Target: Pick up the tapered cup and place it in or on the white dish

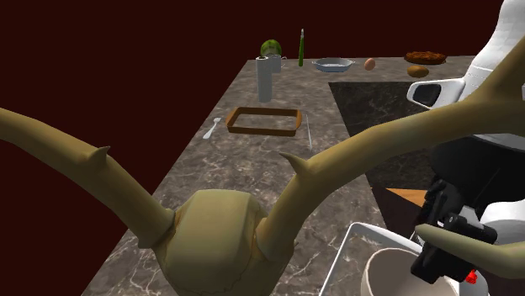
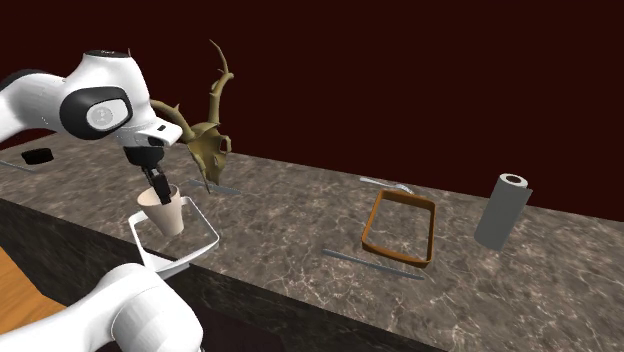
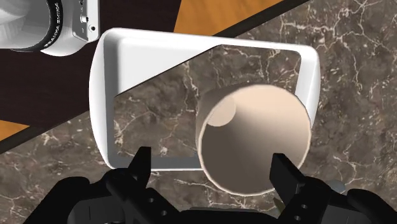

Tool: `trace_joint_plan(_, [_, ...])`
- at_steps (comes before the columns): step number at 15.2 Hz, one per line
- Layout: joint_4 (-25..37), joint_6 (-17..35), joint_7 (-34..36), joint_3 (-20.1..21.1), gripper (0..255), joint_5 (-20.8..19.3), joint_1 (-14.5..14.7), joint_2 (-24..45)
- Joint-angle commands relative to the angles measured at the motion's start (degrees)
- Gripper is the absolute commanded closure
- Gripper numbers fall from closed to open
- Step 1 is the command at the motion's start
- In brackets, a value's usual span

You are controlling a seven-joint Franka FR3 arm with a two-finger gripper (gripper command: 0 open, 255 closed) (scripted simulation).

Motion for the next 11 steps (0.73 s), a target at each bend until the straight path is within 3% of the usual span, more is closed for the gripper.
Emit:
trace_joint_plan(1, [3.0,-2.1,0.2,-1.4,0,-1.3,-0.5,1.1])
trace_joint_plan(3, [6.7,-4.5,0.5,-2.9,0,-2.7,-0.9,2.5])
trace_joint_plan(11, [6.7,-4.5,0.5,-2.9,0,-2.7,-0.9,2.5])
